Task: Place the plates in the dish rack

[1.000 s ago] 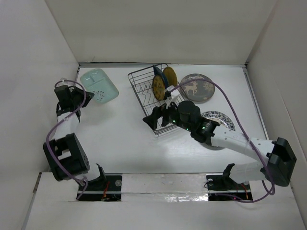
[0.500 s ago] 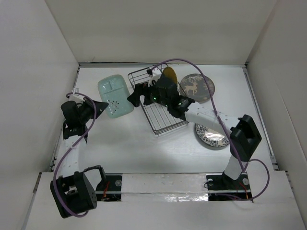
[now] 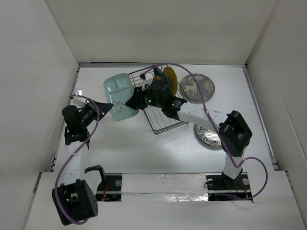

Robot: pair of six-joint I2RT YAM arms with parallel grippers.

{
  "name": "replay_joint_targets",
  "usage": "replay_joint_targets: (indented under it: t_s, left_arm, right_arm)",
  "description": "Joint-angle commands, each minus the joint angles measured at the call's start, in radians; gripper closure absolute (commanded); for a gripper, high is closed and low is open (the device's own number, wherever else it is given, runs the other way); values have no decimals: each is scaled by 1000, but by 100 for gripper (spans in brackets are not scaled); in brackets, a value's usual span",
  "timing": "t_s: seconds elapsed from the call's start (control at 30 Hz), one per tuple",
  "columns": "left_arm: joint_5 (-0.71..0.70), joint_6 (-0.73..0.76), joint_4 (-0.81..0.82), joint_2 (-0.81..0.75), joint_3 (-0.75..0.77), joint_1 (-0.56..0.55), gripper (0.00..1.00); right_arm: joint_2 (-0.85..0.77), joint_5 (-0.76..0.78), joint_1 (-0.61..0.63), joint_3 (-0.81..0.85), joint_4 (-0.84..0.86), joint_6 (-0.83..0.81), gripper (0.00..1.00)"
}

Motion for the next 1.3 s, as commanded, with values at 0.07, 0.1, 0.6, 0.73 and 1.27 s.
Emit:
replay_joint_targets:
  t_s: [0.07,0.1,0.6,0.73,1.27]
  left_arm:
    - [59,-34,146,-47,10,-7,100]
    - [51,-13,135,-49,10,-7,97]
    - [-101,216,-138,-147,77,-101,29]
    - [-162,263,-208,-184,102,-153,32]
    - [-411,437,-433,-363,157,-349,95]
  right_arm:
    - [-31,-6,-10,-12,113,47,86]
    - [-34,-2,-10,-18,119,51,93]
    - [-200,184,-133,20,-31,-52,100]
    - [-217,284,-159,66,-114,-116,100]
    - [4,753,-138,484,-536,-478,100]
